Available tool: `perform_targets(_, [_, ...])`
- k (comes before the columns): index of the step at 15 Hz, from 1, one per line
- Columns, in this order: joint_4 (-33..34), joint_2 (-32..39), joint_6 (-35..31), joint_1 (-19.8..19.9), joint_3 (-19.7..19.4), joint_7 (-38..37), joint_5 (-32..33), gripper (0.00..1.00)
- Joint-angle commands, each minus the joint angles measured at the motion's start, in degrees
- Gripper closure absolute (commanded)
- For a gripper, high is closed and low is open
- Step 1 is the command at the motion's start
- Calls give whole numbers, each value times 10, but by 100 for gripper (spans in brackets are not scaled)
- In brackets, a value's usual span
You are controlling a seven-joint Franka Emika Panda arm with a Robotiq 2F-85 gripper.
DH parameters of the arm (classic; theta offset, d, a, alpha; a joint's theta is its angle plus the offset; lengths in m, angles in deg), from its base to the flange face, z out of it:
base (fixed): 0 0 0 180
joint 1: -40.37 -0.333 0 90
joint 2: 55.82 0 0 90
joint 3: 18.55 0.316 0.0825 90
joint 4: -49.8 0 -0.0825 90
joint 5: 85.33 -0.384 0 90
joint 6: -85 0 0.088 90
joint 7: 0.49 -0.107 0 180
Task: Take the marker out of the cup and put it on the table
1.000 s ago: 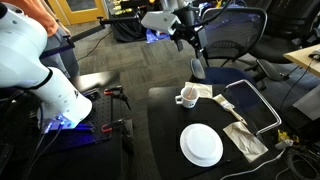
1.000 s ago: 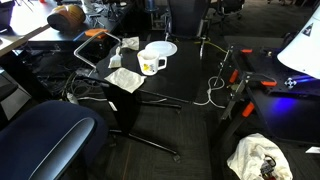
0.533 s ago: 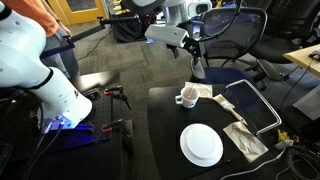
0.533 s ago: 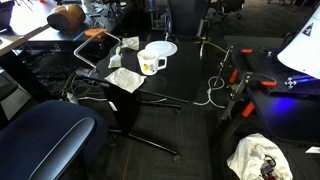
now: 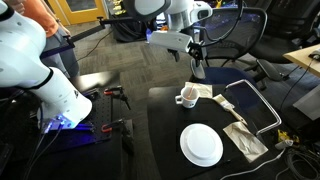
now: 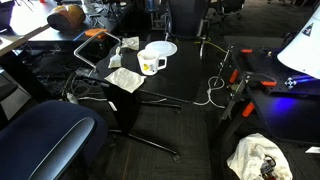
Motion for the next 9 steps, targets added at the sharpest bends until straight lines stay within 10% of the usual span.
perform_targets(1, [14, 62, -70, 1, 4, 122, -53, 0])
perform_targets(9, [61, 166, -91, 24, 58, 421, -263, 0])
